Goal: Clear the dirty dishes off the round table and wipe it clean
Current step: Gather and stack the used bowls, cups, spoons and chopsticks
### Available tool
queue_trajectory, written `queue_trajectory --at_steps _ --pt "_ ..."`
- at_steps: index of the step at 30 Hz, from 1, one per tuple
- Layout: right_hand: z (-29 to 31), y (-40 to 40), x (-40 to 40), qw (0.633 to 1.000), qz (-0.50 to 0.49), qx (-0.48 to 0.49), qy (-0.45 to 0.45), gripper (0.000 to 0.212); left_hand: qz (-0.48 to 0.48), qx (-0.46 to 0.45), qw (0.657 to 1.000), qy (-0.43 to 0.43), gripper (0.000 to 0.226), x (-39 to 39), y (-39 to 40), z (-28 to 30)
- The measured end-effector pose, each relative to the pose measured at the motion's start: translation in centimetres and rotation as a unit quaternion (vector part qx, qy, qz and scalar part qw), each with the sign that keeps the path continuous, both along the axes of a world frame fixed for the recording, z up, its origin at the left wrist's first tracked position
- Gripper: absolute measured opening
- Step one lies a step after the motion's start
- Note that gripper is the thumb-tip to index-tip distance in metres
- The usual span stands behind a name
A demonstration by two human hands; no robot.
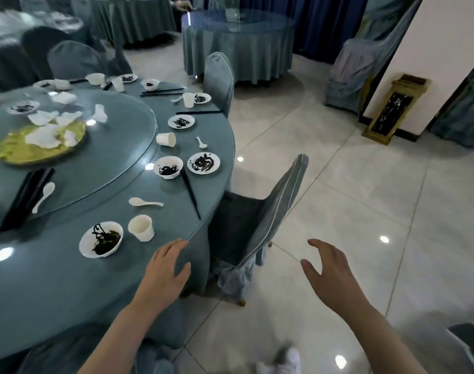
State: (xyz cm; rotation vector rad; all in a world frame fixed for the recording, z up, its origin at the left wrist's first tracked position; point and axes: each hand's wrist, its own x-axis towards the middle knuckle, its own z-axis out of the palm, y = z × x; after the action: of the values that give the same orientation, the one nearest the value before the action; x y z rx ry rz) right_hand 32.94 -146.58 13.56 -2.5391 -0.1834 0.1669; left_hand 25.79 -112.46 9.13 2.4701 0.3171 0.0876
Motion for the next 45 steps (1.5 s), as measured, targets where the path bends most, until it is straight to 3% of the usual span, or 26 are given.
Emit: queue_trajectory --at_steps 10,16,20,28,36,45 --pt "0.2 -9.7 18.3 0.999 -0.031 0.017 -0.010 0.048 -0.039 -0.001 0.999 -0.031 0.047 20.0 -9.5 -0.1" --pt "1.3 -17.7 29.1 0.999 -0.033 0.005 0.002 0.048 0.009 -0.041 0.999 -0.007 0.048 31.6 -16.1 0.7" --pt "1.1 -22.3 35.3 0.999 -0.042 -0.010 0.018 0.049 -0.002 -0.004 1.000 0.001 0.047 38.3 -19.0 1.1" --pt "-1.1 -26.9 45.4 0.997 -0.073 -0.005 0.039 0.047 0.000 -0.020 1.000 0.017 0.046 50.0 -23.2 0.1" --pt "-0.7 -27.4 63.1 0.997 -0.064 -0.026 0.014 0.047 -0.014 -0.023 1.000 0.013 0.050 65.4 -23.6 -1.1" --pt "-0.7 -22.5 80.5 0.999 0.036 -0.020 0.017 0.047 0.063 0.032 0.997 0.027 0.050 76.9 -20.1 -0.8"
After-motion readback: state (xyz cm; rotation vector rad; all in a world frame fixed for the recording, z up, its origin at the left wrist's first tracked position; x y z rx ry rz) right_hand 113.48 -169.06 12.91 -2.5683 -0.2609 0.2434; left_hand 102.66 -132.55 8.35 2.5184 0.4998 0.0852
